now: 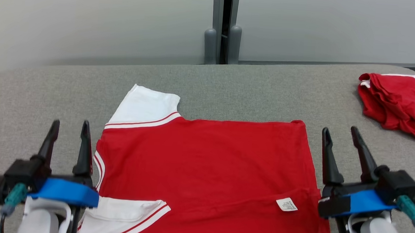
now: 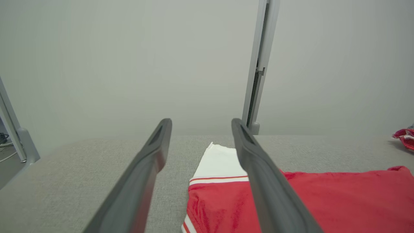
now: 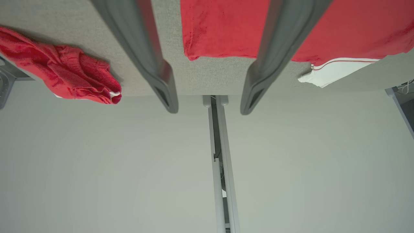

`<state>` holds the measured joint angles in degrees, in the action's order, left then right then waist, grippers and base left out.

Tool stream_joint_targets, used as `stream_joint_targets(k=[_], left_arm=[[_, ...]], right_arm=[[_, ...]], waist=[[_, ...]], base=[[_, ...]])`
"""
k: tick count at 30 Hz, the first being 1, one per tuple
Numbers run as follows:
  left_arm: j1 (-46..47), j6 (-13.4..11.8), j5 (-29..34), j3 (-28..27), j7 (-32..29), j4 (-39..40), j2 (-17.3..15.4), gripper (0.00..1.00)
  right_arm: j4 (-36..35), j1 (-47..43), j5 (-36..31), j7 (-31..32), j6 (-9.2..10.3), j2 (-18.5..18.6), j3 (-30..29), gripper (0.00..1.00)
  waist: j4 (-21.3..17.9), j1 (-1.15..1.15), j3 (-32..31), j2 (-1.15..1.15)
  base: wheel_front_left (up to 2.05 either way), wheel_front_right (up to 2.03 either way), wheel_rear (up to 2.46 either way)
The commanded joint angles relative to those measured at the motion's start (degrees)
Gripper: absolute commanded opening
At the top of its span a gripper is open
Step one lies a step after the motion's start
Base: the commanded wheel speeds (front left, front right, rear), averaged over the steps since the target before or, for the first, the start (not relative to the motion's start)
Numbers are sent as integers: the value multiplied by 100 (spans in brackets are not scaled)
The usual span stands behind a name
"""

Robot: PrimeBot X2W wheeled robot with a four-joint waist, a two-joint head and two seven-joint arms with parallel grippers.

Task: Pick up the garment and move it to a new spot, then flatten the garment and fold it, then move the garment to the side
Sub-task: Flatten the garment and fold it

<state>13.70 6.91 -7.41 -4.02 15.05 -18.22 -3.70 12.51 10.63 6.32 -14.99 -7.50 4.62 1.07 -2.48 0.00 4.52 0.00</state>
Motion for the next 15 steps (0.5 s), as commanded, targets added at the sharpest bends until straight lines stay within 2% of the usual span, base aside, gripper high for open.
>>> stream_joint_targets(k=[1,6,15], left_arm=[[335,29,55,52,14,-119,-130,100],[1307,57,35,302,14,-527,-448,100],[3015,56,-402,1367,-258,-1662,-1148,100]], right_arm=[[-14,261,-45,-24,3,109,-12,100],[351,916,-69,-23,3,316,98,100],[901,2042,-35,-12,3,426,430,100]], waist=[[-3,0,123,0],[-122,0,451,0],[-418,0,1176,0]], base=[[0,0,0],[0,0,0],[0,0,0]])
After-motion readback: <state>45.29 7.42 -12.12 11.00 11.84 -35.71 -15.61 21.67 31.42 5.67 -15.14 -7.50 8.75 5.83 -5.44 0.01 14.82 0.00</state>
